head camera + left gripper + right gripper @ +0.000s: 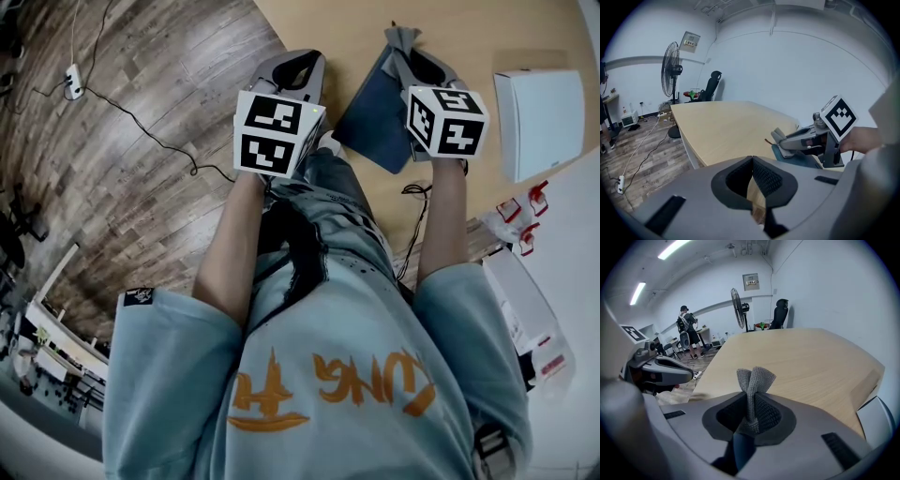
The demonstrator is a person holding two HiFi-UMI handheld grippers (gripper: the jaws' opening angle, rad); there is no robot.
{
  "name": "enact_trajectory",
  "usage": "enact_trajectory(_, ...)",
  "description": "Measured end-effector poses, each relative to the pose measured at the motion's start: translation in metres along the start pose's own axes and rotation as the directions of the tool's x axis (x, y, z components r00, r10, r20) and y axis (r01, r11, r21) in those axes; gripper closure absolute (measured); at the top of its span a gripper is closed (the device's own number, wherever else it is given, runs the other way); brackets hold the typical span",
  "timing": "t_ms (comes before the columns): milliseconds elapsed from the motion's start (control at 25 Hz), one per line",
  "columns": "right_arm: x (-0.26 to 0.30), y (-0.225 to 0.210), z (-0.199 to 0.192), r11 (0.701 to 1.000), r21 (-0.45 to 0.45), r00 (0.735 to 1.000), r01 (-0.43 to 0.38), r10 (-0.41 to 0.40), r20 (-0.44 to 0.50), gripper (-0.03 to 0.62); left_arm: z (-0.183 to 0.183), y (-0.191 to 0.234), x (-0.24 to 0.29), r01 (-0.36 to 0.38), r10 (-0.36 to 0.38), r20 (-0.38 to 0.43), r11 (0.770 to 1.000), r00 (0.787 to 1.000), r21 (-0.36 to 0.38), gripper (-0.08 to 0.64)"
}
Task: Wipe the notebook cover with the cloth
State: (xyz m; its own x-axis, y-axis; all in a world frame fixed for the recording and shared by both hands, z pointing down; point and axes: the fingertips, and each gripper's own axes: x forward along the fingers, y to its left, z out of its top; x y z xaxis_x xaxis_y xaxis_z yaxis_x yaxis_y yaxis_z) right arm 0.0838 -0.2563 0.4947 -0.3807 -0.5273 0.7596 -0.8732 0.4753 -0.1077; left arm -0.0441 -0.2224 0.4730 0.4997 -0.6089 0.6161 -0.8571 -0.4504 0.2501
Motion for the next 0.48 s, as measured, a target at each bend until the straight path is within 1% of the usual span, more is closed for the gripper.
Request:
enact_trajectory(80,0.004,-0.002,-0.002,1.0,-0.002,1.0,0.005,-0.005,-0.019,0.545,-0.001,0.0,0.0,0.006,-0.006,-0.001,1.0,1.0,-0.004,0.543)
enact_trajectory(280,0.008,0.002,-0.003,0.998,-0.06,0.999,0.027,-0.03,-0.045,0.545,-0.007,-0.001,0.0,0.016,-0.016,-0.013,1.0,1.0,-0.007,0.543)
enact_trajectory(480,0.002,0.014,-0.01,0.998,-0.059,0.998,0.004,-0.007,-0.057,0.545,-0.011,-0.009,0.0,0.022,-0.022,-0.021,1.0,1.0,-0.001,0.543)
